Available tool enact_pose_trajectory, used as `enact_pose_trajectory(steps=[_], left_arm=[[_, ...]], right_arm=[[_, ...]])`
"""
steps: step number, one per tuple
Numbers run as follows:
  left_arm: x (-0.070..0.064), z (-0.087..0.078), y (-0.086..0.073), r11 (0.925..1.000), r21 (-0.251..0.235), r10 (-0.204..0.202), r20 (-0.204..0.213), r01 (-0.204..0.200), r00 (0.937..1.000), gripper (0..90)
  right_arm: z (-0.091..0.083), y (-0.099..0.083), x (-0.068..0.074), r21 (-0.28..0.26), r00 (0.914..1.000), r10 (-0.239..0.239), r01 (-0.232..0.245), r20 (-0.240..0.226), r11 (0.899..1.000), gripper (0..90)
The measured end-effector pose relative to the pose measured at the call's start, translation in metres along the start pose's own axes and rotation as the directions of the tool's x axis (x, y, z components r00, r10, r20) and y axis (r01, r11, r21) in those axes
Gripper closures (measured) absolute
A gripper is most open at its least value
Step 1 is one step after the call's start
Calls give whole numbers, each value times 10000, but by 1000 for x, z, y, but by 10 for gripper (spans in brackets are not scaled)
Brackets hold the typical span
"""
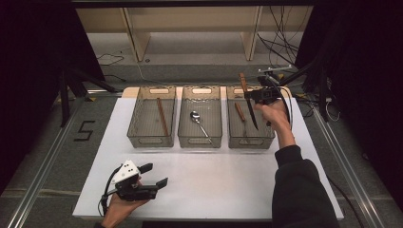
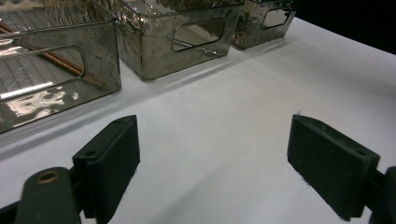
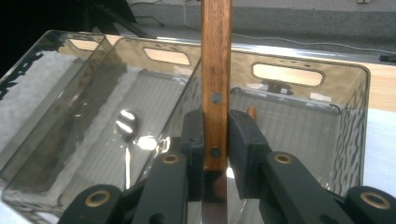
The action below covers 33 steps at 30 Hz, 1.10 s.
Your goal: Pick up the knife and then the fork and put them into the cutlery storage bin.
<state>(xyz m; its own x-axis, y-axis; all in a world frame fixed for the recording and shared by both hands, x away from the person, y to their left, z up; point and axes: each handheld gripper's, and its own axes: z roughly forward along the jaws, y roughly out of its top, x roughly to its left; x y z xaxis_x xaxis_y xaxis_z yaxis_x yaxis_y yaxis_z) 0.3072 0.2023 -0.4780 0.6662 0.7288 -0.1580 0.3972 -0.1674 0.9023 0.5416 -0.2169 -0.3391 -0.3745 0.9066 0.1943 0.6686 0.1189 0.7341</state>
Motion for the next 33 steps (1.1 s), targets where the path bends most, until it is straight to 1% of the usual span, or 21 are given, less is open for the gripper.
enact_pose_trajectory(steps=[2, 8, 11, 13, 14, 15, 17, 18, 19, 20, 22, 23, 25, 27, 31, 33], left_arm=[[0, 0, 0, 10000, -4, -11, 0, 11, 10000, 167], [1, 0, 0, 10000, -23, 7, -5, -7, 10000, 167], [0, 0, 0, 10000, -31, -26, -23, 26, 10000, 167], [1, 0, 0, 10000, -30, -9, -13, 9, 10000, 167], [1, 0, 0, 10000, -33, -20, -13, 20, 10000, 167], [1, 0, 0, 10000, -33, -16, -15, 16, 10000, 167], [0, 0, 0, 10000, -26, -8, 8, 8, 10000, 167], [0, 0, 0, 10000, -5, -38, 25, 38, 10000, 167], [0, 0, 0, 10000, 6, -20, 14, 20, 10000, 167], [0, 0, 0, 10000, -7, -20, 9, 20, 10000, 167], [-1, 0, 0, 10000, -8, -44, 23, 44, 10000, 167], [0, 0, 0, 10000, -29, -48, 22, 48, 10000, 167], [0, 0, 0, 10000, 8, -57, 11, 57, 10000, 167], [0, 0, 0, 10000, -8, -50, 15, 50, 10000, 167], [0, 0, 0, 10000, 11, -48, 12, 48, 10000, 167], [0, 0, 0, 10000, 21, -20, 14, 20, 10000, 167]], right_arm=[[4, 0, -2, 38, 9999, -34, 33, 136, 10000, 771], [15, -1, -5, 178, 9994, 12, -18, 344, 9998, 771], [20, -2, -7, 269, 9990, -36, 24, 446, 9996, 771], [23, -3, -6, 324, 9986, -164, 148, 502, 9994, 773], [24, -3, -6, 316, 9982, -199, 181, 571, 9993, 892], [23, -3, -6, 89, 9983, -48, 43, 581, 10000, 900], [23, -2, -7, 61, 9986, 16, -20, 533, 10000, 900], [24, -2, -7, 168, 9983, -9, -1, 578, 9999, 900], [26, -2, -7, 364, 9970, 89, -117, 767, 9993, 900], [28, -3, -7, 517, 9967, 170, -212, 796, 9984, 900], [33, -6, -7, 846, 9964, -4, -68, 845, 9964, 900], [35, -7, -7, 907, 9964, 19, -96, 848, 9958, 900], [35, -8, -7, 899, 9976, 113, -174, 680, 9958, 834], [34, -8, -6, 866, 9985, 116, -161, 528, 9961, 808], [32, -7, -1, 800, 9996, -24, 0, 289, 9968, 708], [31, -8, 1, 742, 9997, -52, 35, 228, 9972, 620]])
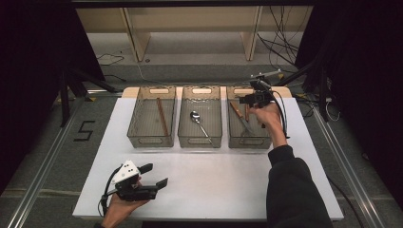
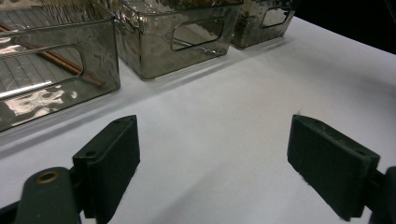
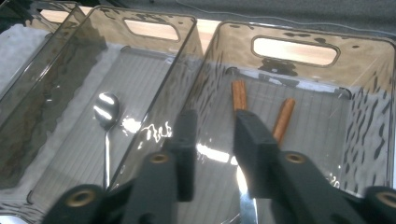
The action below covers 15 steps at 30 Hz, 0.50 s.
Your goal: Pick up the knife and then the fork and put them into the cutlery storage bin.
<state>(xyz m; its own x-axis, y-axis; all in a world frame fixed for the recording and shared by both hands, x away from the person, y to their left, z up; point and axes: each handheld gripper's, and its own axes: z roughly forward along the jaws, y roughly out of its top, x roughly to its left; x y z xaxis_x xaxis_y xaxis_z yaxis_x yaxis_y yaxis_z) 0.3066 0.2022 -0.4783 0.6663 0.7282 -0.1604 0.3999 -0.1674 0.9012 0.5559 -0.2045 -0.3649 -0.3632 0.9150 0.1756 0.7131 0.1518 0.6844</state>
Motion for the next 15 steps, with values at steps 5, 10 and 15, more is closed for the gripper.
enact_pose_trajectory(steps=[5, 10, 15], left_arm=[[0, 1, 0, 10000, 32, 22, 21, -22, 10000, 167], [0, 1, 1, 10000, 27, 29, 20, -30, 10000, 167], [0, 1, 0, 10000, 22, 30, 15, -30, 10000, 167]], right_arm=[[-6, -5, 4, -174, 9997, -96, 92, -211, 9998, 458], [-15, -12, 5, -430, 9988, 62, -83, -489, 9990, 325], [-29, -19, 7, -694, 9962, 91, -151, -868, 9975, 281]])
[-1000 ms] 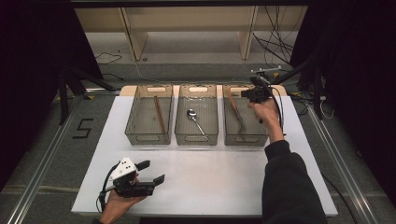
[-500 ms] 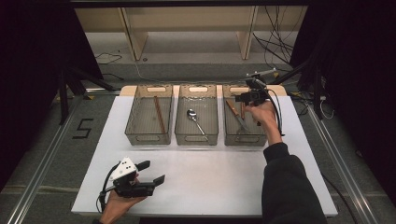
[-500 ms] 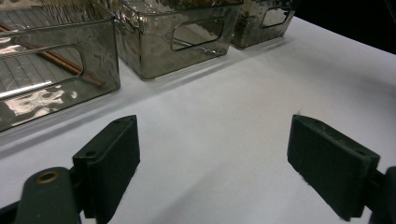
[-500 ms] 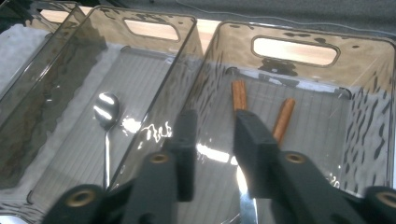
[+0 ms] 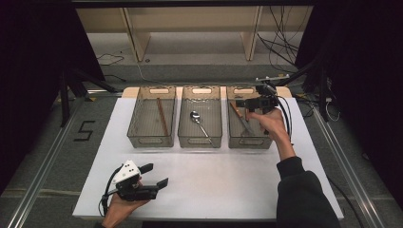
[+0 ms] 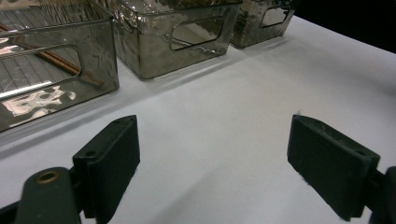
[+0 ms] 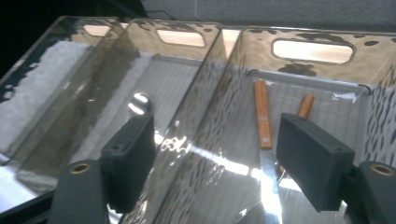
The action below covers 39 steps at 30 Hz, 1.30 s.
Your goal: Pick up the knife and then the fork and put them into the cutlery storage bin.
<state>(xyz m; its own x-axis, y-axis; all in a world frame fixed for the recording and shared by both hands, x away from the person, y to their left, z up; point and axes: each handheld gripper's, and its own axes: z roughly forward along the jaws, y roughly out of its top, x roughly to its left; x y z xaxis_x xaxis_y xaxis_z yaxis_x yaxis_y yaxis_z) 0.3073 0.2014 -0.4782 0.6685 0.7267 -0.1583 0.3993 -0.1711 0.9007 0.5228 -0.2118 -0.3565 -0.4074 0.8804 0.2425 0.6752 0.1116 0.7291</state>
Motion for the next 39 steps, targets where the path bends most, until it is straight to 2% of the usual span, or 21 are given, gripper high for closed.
enact_pose_trajectory(steps=[8, 14, 18, 21, 26, 33, 39], left_arm=[[0, 0, 0, 10000, -20, 8, -20, -8, 10000, 167], [0, 0, 0, 10000, -14, 10, -16, -10, 10000, 167], [0, 0, 0, 10000, 0, 9, -27, -9, 10000, 167], [0, 0, 0, 10000, -11, -4, -33, 4, 10000, 167], [0, 1, 0, 9999, -52, -89, -21, 89, 10000, 167], [1, 1, 0, 9999, -62, -105, -49, 105, 9999, 167], [1, 1, 0, 9999, -39, -113, -44, 112, 9999, 167]], right_arm=[[-22, -13, 18, -339, 9980, -429, 414, -465, 9986, 251], [-38, -25, 33, -702, 9930, -843, 785, -831, 9944, 241], [-47, -36, 42, -846, 9896, -961, 873, -1066, 9926, 238], [-51, -45, 47, -938, 9881, -1123, 1026, -1050, 9903, 238], [-57, -62, 50, -977, 9862, -1205, 1097, -1131, 9892, 239], [-67, -93, 53, -1251, 9794, -1428, 1253, -1424, 9842, 242], [-73, -126, 55, -1535, 9677, -1848, 1590, -1713, 9753, 232]])
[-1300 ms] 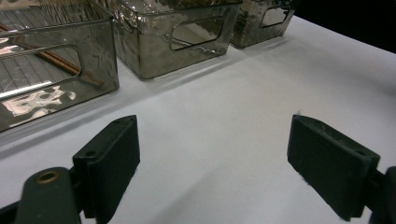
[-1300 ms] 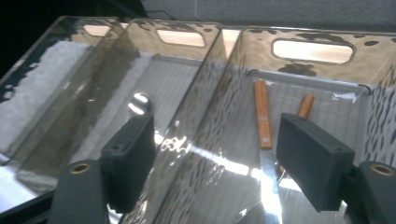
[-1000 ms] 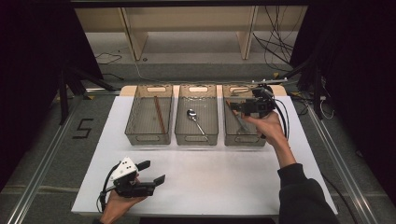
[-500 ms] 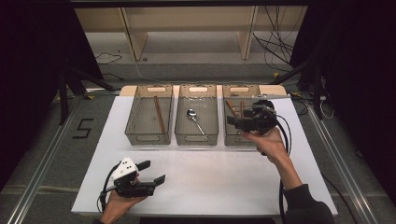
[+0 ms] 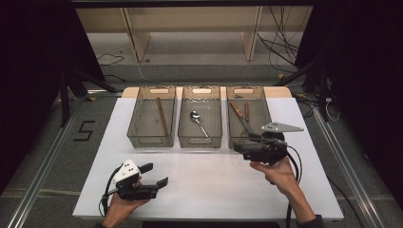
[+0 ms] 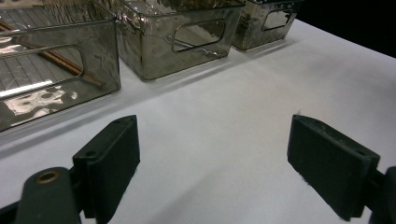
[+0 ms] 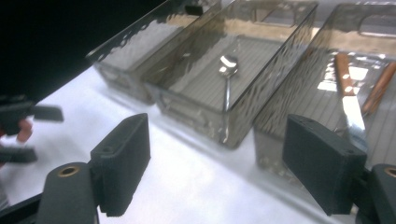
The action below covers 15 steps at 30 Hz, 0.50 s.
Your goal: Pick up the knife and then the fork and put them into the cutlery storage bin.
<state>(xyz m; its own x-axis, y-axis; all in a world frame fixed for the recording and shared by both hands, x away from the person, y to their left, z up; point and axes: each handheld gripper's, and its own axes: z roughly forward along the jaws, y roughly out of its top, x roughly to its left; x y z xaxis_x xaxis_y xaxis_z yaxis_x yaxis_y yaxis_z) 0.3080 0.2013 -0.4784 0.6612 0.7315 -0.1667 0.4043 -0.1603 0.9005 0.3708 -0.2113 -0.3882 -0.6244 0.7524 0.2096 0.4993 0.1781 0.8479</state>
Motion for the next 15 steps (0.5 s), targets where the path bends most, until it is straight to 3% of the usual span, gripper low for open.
enact_pose_trajectory(steps=[5, 7, 15], left_arm=[[0, -1, -1, 10000, 4, -15, 54, 15, 10000, 167], [0, -1, -1, 10000, -24, -17, 85, 17, 10000, 167], [-1, -2, 0, 10000, -48, -11, 139, 12, 9999, 167]], right_arm=[[-9, -24, 7, -361, 9998, -167, 163, -102, 9992, 189], [-10, -32, 10, -409, 9993, -380, 382, 56, 9984, 168], [-9, -57, 16, -629, 9983, -550, 539, -170, 9966, 160]])
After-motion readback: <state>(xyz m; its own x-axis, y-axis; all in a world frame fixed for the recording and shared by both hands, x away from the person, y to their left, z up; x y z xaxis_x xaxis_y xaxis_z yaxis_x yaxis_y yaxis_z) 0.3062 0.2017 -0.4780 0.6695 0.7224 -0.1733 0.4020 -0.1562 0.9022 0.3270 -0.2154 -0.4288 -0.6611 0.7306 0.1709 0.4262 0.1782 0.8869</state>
